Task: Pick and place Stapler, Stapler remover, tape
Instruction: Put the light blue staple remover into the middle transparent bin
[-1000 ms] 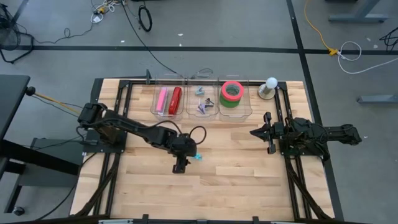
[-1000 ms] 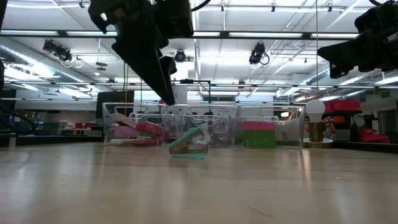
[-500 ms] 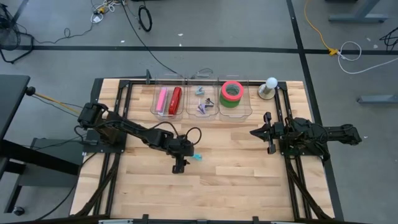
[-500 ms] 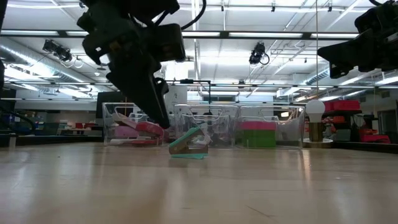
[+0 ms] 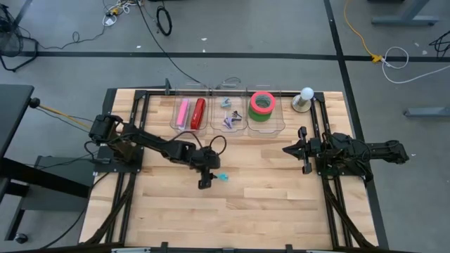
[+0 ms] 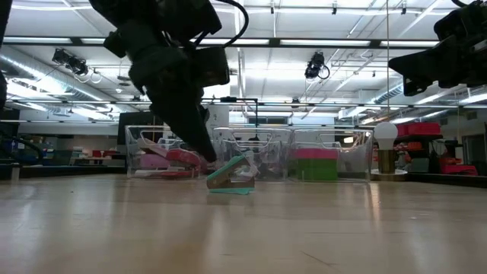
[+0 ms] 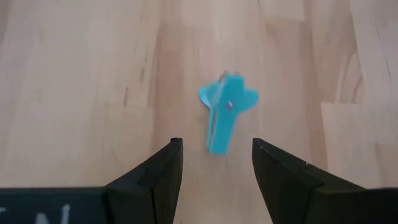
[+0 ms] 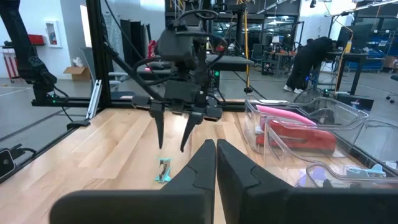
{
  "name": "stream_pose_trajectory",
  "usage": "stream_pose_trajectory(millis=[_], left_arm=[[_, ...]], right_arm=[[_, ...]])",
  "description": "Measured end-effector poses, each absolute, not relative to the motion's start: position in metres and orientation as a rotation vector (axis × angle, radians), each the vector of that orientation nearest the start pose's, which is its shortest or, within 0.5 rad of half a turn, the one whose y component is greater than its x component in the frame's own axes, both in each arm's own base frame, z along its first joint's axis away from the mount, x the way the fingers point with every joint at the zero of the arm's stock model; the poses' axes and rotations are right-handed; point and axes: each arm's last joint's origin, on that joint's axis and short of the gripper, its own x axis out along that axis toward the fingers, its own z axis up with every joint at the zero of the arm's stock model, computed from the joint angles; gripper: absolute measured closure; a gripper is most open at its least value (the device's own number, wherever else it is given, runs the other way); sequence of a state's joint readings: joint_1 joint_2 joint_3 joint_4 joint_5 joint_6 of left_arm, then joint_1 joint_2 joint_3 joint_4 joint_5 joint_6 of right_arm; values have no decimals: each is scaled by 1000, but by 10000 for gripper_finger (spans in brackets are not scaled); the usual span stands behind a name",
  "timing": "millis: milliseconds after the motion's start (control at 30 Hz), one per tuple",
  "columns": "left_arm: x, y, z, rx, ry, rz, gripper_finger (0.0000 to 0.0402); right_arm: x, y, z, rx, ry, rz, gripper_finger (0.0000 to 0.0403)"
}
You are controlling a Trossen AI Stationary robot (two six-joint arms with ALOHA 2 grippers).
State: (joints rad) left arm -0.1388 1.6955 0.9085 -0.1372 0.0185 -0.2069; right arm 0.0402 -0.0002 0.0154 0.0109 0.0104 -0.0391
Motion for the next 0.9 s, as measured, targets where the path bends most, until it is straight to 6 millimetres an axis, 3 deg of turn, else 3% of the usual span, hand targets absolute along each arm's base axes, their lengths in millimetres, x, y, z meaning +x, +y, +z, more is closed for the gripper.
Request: stream_pose_trajectory(millis=[600,900], left_arm=[[324,-47,158,-125,924,-55,207],[342,-49,154,-117,941,-44,207]], right_arm=[[97,4,170,-38,-27,29,385],[97,4,170,-38,-27,29,385]])
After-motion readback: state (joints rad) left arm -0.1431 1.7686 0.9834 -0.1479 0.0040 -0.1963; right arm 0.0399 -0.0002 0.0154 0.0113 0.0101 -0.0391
